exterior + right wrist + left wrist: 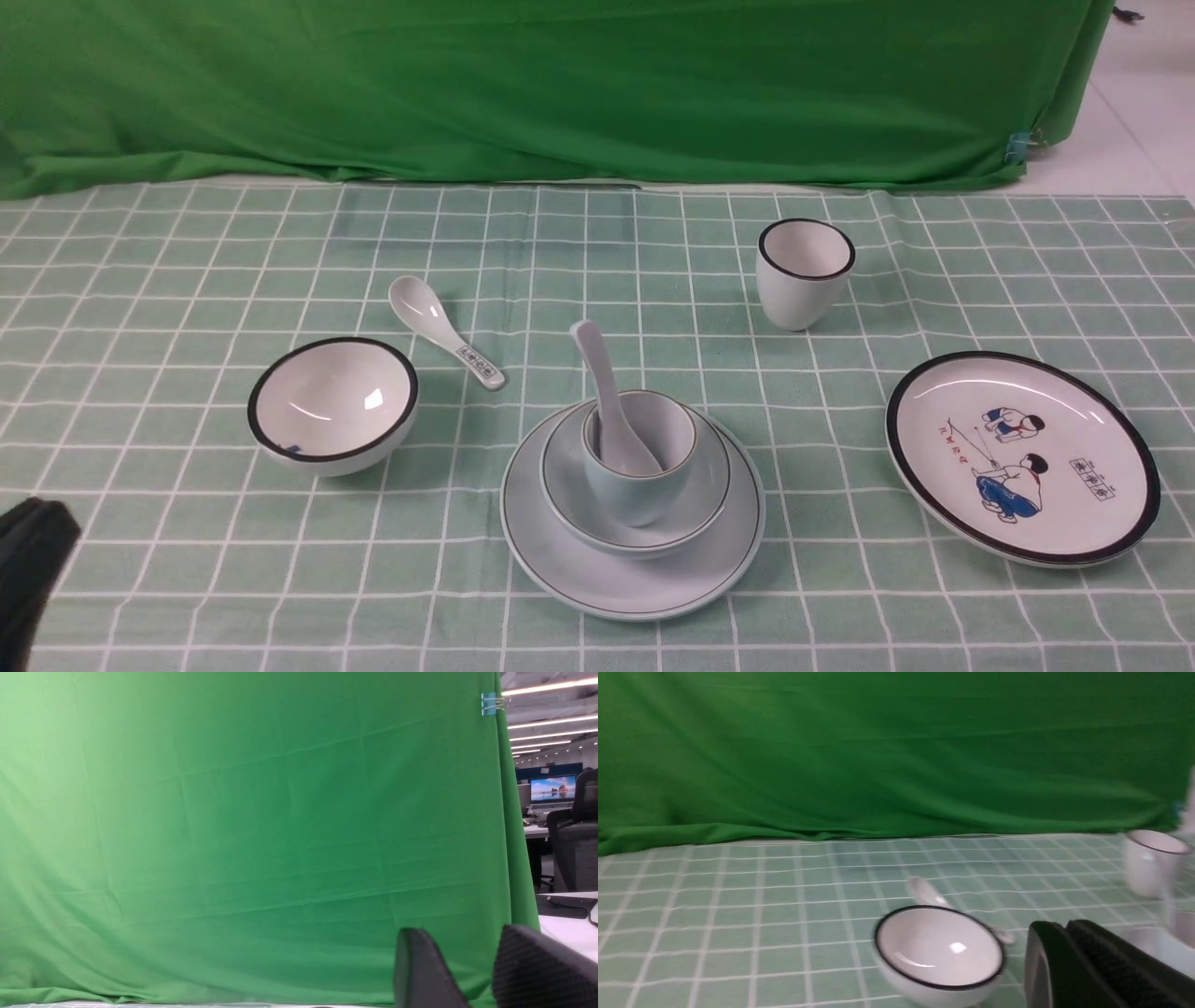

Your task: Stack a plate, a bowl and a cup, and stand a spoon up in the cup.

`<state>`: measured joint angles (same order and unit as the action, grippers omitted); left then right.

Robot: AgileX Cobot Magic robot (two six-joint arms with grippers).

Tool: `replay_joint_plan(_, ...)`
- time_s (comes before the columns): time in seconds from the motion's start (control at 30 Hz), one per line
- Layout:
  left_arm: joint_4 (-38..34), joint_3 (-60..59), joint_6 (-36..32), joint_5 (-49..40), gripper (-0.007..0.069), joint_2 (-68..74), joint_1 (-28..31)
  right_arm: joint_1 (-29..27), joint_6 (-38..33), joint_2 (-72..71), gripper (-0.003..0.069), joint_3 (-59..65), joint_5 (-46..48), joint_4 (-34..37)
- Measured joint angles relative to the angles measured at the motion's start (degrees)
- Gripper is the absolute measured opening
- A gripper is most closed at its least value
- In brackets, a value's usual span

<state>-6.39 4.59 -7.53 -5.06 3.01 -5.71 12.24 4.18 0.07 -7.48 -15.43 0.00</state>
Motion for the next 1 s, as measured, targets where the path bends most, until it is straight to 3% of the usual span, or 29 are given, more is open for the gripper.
replay_joint_plan(0.2,-0.85,-4.88,0.21,0.30,0.0011,-2.93,5.95,0.00,0.00,0.00,0.0274,0.00,-0.05,0.00)
replay_joint_plan(0.43,0.31,-4.95,0.21,-7.39,0.0011,-2.92,5.84,0.00,0.00,0.00,0.0274,0.00,-0.05,0.00)
replay_joint_plan(1.0,0.77,-4.95,0.21,-7.88,0.0013,-2.92,5.84,0.00,0.00,0.00,0.0274,0.00,-0.01,0.00)
